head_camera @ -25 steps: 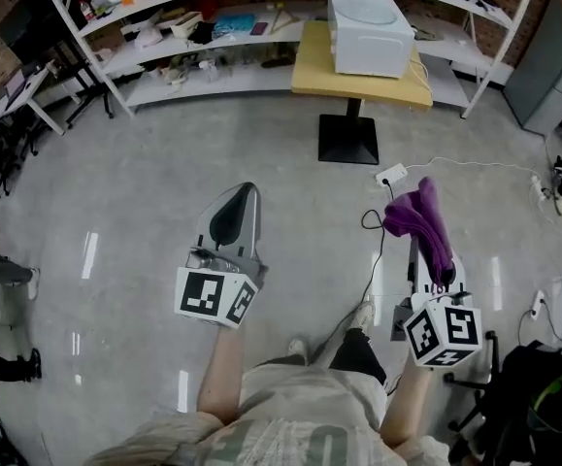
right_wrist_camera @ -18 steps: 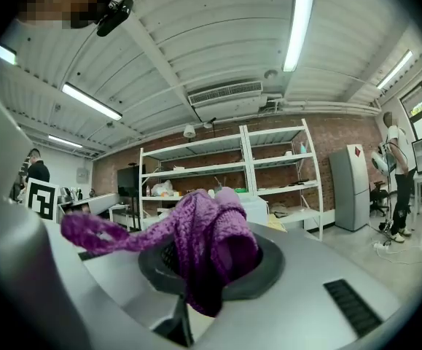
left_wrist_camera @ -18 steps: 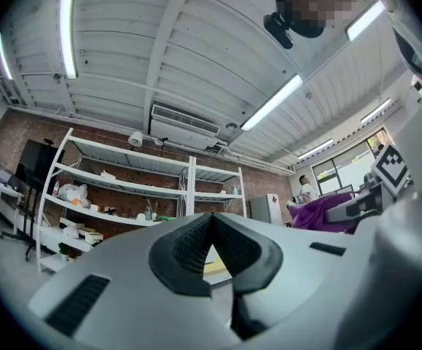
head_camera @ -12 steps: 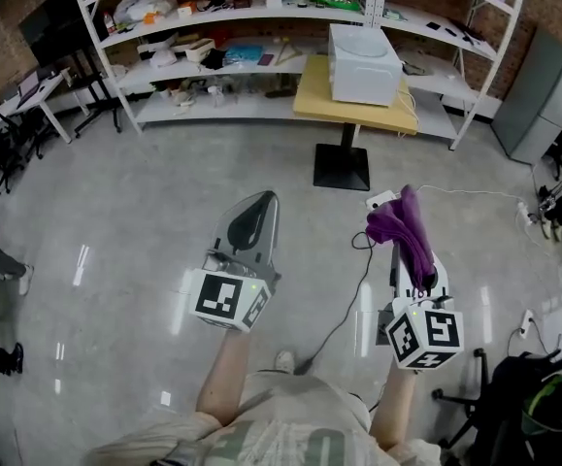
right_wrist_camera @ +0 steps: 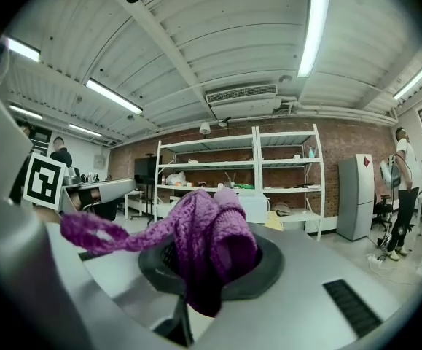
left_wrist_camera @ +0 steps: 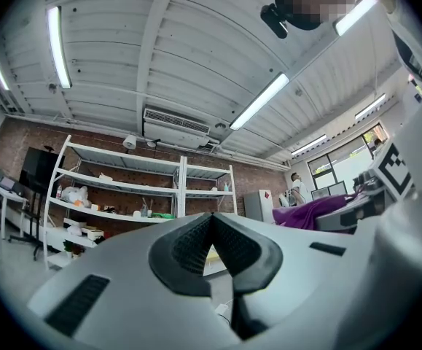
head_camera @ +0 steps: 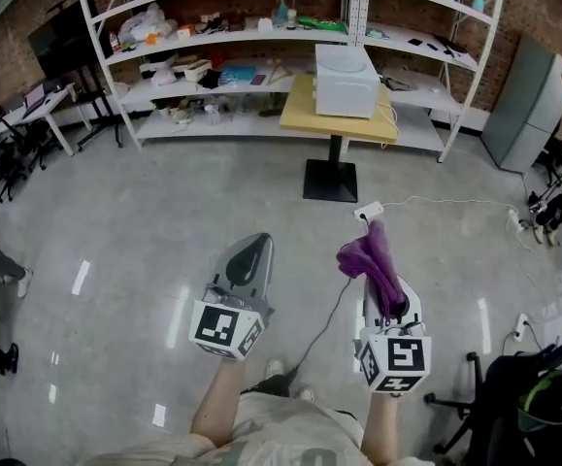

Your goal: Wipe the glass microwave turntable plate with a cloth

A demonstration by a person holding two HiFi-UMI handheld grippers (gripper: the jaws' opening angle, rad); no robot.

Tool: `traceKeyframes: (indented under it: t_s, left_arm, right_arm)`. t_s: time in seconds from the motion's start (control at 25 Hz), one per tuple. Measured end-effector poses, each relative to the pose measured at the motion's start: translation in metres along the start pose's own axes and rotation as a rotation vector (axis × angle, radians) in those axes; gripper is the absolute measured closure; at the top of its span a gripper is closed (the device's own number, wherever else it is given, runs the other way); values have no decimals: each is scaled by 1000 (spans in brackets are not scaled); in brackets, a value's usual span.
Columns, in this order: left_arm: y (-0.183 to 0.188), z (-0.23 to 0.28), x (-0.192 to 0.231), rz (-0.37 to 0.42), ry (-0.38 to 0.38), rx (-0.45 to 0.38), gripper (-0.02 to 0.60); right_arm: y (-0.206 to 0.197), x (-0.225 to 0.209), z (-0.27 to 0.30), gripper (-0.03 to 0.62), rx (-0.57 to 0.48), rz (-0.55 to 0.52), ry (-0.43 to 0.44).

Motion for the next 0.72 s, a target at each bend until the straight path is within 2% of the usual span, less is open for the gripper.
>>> traceKeyframes:
  t_s: [0.44,0.72]
  left_arm:
    - [-3,1,11,-9,25,3,580]
    - [-24,9,29,-6,21,26,580]
  right_arm:
    - [6,-12,-2,543,-13,-4,-48]
    - [-6,1,26,543,18,-7,-25]
Point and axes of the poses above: the fingertips, and each gripper's own axes: z forward along the fingers, x to its left, y out of its top, the point moved 8 cm from there along -z, backward along the fingers, and after that the axes turned 15 degrees about z, right-handed, at the moved point
